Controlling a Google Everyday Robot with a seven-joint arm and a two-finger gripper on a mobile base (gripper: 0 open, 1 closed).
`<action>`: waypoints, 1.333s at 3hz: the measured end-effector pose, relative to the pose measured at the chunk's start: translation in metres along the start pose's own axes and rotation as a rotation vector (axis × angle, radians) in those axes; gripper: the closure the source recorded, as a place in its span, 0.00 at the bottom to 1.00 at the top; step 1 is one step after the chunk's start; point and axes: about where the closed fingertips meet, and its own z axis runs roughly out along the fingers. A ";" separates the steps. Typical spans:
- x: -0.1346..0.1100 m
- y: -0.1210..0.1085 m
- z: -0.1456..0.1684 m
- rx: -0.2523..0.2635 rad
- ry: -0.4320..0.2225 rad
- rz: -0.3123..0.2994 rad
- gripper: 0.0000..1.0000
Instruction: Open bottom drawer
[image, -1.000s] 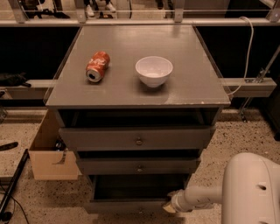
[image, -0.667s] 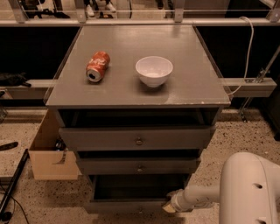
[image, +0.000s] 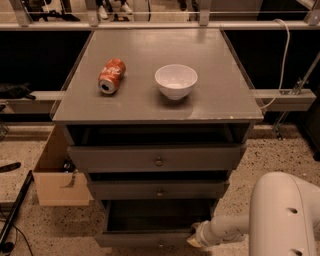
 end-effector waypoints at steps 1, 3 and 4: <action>0.002 0.005 -0.001 -0.002 0.001 0.007 1.00; 0.002 0.005 -0.001 -0.003 0.001 0.007 0.54; 0.002 0.005 -0.001 -0.003 0.001 0.007 0.31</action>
Offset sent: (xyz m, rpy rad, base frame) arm -0.0053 0.0006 0.0005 0.0017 0.0050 -0.0053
